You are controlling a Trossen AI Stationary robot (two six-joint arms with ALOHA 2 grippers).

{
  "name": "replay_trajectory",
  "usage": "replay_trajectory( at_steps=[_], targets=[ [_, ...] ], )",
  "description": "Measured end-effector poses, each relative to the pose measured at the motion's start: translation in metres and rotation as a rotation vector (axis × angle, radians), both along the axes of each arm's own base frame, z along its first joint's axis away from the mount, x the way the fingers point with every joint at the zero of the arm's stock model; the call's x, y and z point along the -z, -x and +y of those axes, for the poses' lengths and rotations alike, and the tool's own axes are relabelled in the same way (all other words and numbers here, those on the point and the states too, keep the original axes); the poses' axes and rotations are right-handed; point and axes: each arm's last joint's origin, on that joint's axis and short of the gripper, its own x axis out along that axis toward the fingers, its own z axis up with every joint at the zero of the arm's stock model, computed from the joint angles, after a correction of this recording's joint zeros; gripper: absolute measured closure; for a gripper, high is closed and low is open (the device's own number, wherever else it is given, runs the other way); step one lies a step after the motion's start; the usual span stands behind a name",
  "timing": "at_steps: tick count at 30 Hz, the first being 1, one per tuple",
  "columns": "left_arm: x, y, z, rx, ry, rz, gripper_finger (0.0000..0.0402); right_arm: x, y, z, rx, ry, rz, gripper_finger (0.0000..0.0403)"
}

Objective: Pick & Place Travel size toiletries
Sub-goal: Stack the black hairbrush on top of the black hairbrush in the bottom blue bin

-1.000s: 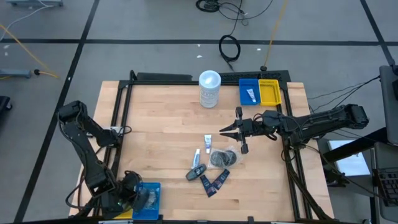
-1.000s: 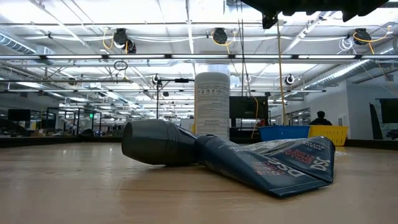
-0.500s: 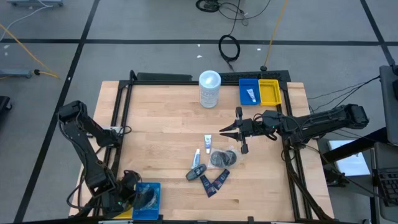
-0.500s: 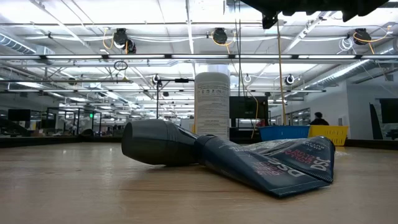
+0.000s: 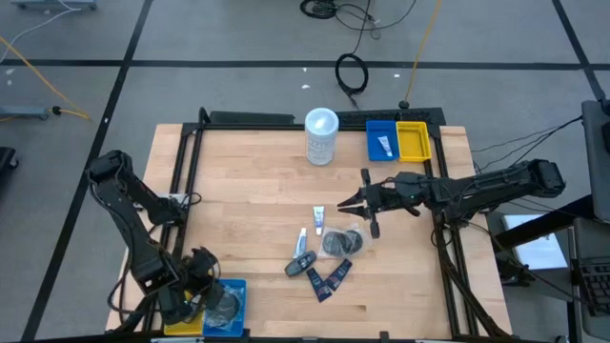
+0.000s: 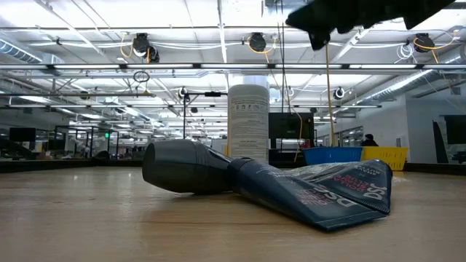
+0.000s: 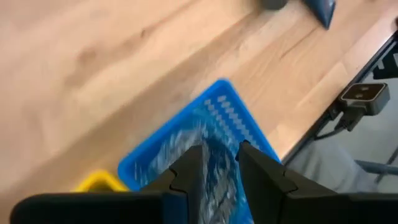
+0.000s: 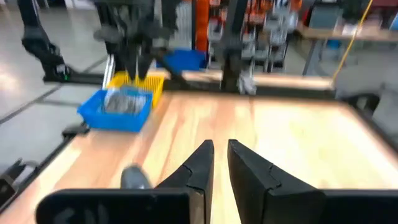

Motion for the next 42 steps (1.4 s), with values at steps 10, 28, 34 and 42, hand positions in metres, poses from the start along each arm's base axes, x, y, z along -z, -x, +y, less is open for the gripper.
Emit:
replay_trajectory(
  at_steps=[10,28,34,42],
  targets=[
    [-0.002,-0.028,0.023,0.171,-0.322,-0.120,0.0298,0.043,0.008,0.006,0.036,-0.151,0.359,0.0360],
    [-0.005,-0.069,0.064,0.244,-0.628,-0.117,0.0298,0.100,0.031,-0.003,0.258,-0.249,0.578,0.0278],
    [-0.005,-0.075,0.072,0.237,-0.650,-0.104,0.0298,0.117,0.026,-0.005,0.290,-0.247,0.663,0.0260],
    [-0.005,-0.077,0.076,0.227,-0.656,-0.096,0.0298,0.132,0.013,-0.010,0.299,-0.244,0.654,0.0259]
  ],
)
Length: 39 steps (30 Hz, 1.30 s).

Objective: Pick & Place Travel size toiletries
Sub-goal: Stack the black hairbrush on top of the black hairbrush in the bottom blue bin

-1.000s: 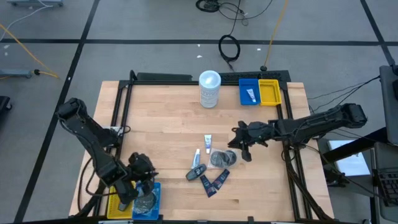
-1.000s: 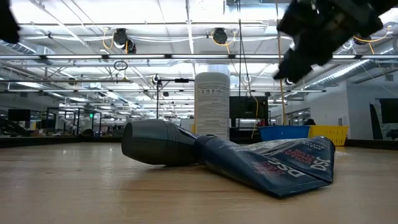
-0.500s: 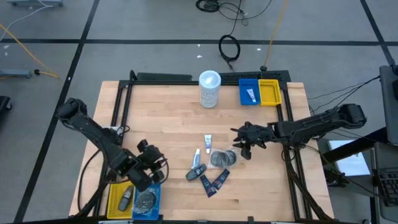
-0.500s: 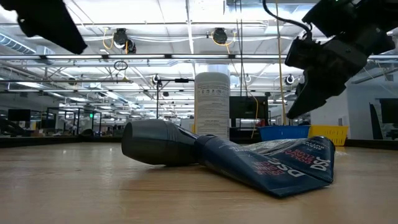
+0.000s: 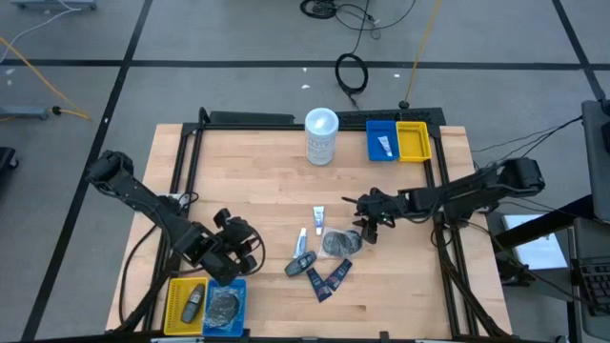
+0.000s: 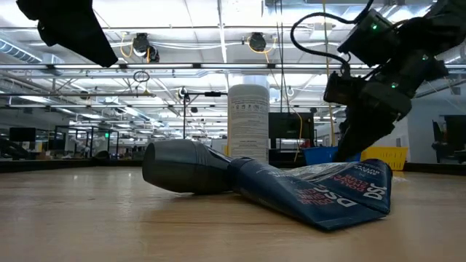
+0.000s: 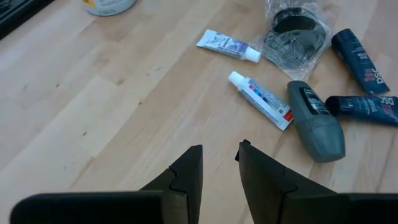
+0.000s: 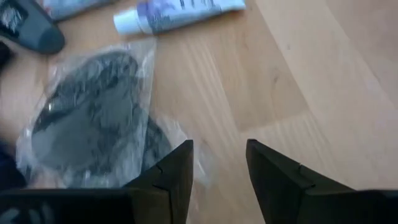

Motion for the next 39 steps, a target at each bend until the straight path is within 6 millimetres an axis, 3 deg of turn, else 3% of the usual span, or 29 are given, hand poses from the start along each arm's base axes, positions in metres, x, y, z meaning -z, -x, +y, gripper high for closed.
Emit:
replay_trajectory(
  at_steps=[13,17,21,26,30,39],
  targets=[
    [0.000,-0.001,0.001,0.000,-0.015,-0.004,0.0298,0.020,-0.006,0.001,-0.035,-0.040,0.068,0.0278],
    [0.000,-0.001,0.002,-0.001,-0.020,-0.006,0.0298,0.018,-0.005,0.001,-0.048,-0.050,0.066,0.0314],
    [0.000,-0.001,0.002,-0.001,-0.020,-0.006,0.0298,0.018,-0.005,0.003,-0.106,-0.054,0.071,0.0384],
    [0.000,-0.001,0.002,-0.002,-0.021,-0.006,0.0298,0.018,-0.005,0.003,-0.150,-0.039,0.057,0.0401],
    [0.000,-0.001,0.002,-0.002,-0.021,-0.006,0.0298,0.011,-0.005,0.004,-0.171,-0.033,0.033,0.0402],
    [-0.002,-0.004,0.002,-0.011,-0.031,-0.039,0.0298,-0.039,-0.008,0.002,-0.131,0.069,-0.180,0.0402]
  ],
)
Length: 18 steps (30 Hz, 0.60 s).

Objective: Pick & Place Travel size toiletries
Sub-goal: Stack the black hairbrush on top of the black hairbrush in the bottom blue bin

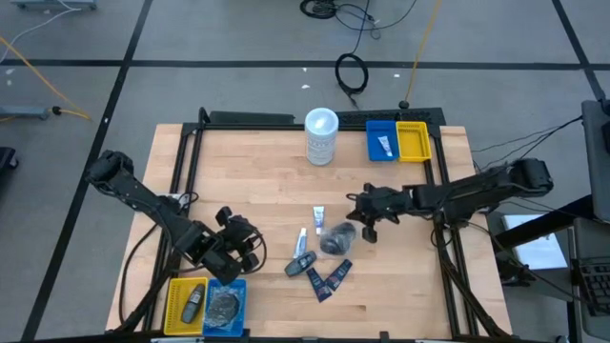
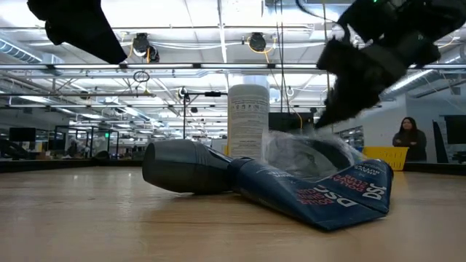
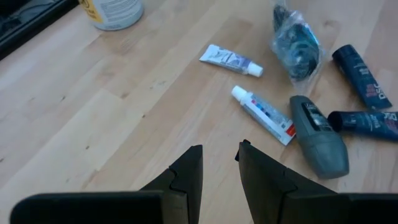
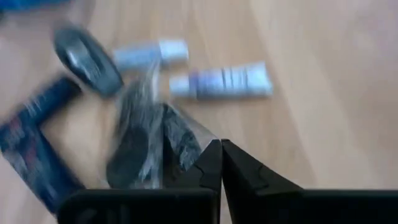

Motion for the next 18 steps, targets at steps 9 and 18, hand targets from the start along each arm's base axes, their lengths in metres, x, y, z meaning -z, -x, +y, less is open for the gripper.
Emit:
replay_trajectory(
  at_steps=[9,18],
  targets=[
    [-0.004,-0.013,0.008,-0.021,-0.013,-0.060,0.0298,-0.052,0.000,-0.001,0.001,0.082,-0.225,0.0403],
    [-0.011,-0.030,0.018,-0.006,-0.076,-0.137,0.0298,-0.095,-0.010,0.006,-0.065,0.161,-0.384,0.0403]
  ],
)
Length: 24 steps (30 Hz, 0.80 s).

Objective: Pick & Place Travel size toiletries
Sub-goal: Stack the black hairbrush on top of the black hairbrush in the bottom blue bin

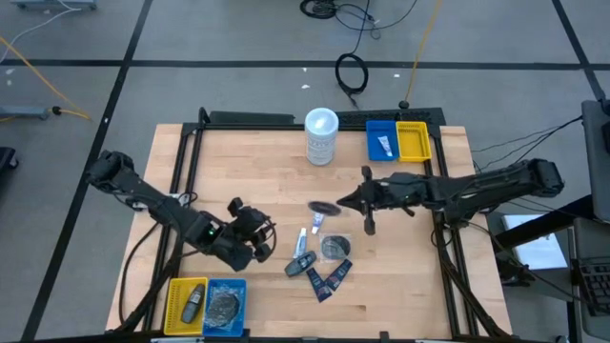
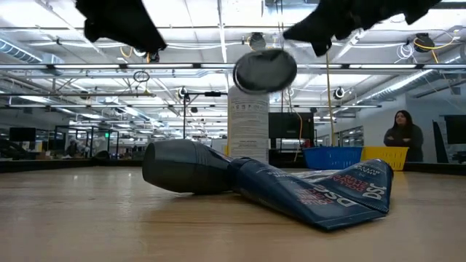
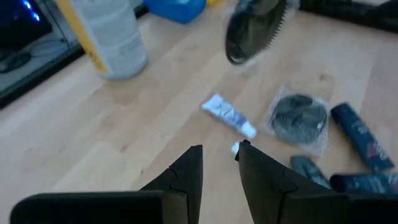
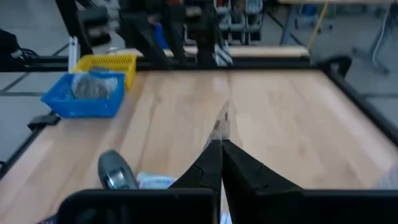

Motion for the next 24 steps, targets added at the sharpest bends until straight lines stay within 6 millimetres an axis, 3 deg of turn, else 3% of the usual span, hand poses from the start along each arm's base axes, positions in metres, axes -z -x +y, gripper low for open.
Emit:
replay_trajectory(
  at_steps=[7,24],
  targets=[
    [-0.011,-0.017,0.006,0.047,-0.044,-0.096,0.0298,-0.026,-0.004,0.006,-0.041,0.067,-0.100,0.0403],
    [-0.034,-0.041,0.020,0.177,-0.076,-0.265,0.0298,-0.038,-0.005,0.011,-0.070,0.132,-0.208,0.0403]
  ],
)
